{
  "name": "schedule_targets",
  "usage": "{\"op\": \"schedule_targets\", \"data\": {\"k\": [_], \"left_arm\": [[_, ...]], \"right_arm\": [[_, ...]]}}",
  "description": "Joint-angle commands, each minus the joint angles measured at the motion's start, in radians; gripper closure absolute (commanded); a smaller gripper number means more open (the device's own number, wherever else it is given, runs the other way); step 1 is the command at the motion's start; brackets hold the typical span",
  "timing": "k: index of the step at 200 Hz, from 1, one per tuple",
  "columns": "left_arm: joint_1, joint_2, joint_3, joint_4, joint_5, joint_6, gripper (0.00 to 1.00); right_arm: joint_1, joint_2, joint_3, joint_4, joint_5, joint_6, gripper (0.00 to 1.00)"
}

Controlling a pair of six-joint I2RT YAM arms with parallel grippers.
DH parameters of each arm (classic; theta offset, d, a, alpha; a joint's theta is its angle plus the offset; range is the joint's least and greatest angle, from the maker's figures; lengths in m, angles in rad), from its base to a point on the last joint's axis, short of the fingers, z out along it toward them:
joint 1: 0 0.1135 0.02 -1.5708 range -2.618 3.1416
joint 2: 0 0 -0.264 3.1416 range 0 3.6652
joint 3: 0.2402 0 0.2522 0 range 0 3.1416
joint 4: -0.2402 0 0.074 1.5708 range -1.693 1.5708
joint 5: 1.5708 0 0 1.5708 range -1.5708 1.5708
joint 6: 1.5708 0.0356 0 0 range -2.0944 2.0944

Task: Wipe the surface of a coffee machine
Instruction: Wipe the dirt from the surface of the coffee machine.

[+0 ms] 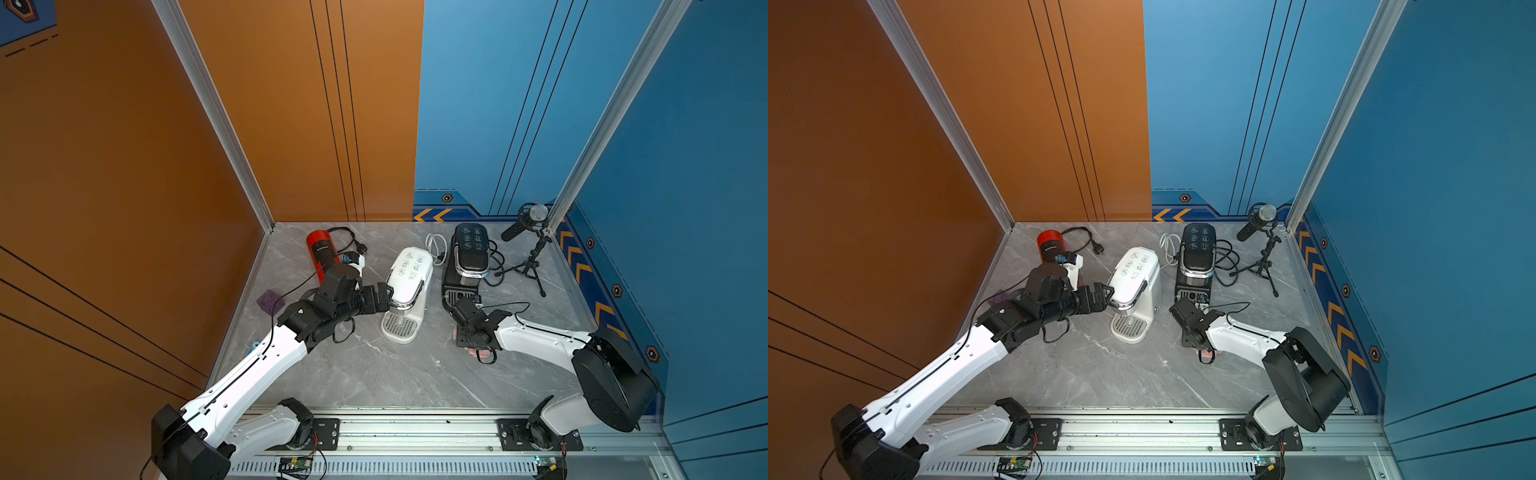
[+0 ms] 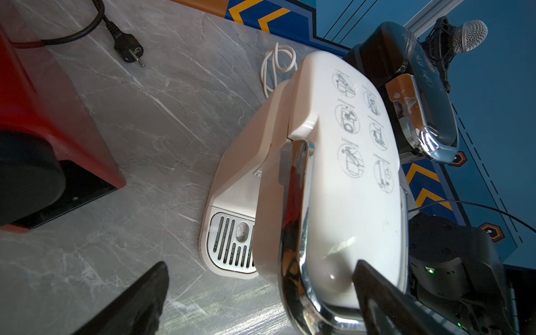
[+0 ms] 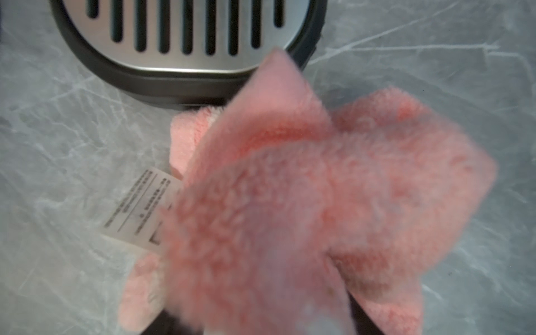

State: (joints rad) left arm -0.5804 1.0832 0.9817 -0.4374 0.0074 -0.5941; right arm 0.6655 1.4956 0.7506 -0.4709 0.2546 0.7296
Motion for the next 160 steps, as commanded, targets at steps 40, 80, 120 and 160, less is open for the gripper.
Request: {"op": "schedule_targets", "data": {"k": [40, 80, 120, 160], "left_arm": [[0.01, -0.038, -0.005, -0.016, -0.01, 0.014, 0.0], [0.017, -0.072, -0.029, -0.015, -0.003, 0.014, 0.0], [0.05, -0.106, -0.052, -0.015, 0.017, 0.023, 0.0], [0.076, -0.099, -0.043, -0.015, 0.055, 0.025, 0.0]], "right_arm": [[0.022, 0.181, -0.04, -0.091, -0.04, 0.024, 0.43], [0.069, 0.253, -0.064, -0.039, -0.059, 0.068, 0.67], [0.097, 0.277, -0.075, -0.012, -0.049, 0.08, 0.9], [0.225, 0.015, 0.007, -0.165, 0.091, 0.101, 1.0]]}}
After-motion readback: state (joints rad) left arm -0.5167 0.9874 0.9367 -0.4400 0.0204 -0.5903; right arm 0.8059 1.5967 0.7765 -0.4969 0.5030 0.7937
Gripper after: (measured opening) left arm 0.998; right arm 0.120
